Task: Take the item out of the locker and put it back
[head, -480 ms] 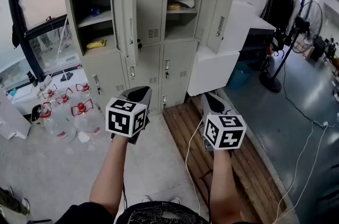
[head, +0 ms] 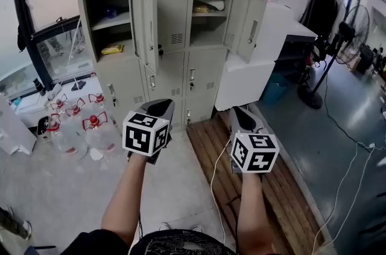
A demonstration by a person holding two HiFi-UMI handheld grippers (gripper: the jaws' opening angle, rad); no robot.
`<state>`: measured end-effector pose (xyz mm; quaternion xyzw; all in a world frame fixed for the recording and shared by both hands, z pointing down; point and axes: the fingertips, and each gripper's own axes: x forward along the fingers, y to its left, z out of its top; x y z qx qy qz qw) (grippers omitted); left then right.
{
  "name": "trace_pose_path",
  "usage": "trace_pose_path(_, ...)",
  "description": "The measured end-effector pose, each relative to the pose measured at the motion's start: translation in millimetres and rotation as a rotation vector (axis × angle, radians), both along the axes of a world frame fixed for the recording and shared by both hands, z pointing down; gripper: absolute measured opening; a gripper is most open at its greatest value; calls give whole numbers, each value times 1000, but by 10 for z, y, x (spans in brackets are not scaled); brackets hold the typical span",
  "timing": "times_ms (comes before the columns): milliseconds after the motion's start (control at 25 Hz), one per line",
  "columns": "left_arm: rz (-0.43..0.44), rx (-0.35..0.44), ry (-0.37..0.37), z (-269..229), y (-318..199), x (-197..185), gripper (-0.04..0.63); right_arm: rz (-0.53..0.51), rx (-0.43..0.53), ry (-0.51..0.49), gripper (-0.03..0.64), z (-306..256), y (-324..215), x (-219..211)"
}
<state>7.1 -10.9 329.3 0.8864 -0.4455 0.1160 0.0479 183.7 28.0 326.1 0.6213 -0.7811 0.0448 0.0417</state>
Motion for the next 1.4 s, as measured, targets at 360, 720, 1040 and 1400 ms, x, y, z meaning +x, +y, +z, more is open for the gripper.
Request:
trace_pose_path(360, 4, 7, -20, -10, 88, 234, 1, -31, 8, -2, 96, -6, 54, 115)
trace_pose_path(720, -1, 19, -49, -5, 131, 559, 0, -54, -3, 0, 168, 41, 58, 358)
trace_pose_path(1040, -22, 12, -64, 48, 166, 712, 0, -88, -9, -6, 239, 104, 51, 517)
trace_pose_path(1400, -42, 24, -71, 15, 26, 711, 0, -116, -3, -21, 302, 91, -99, 530)
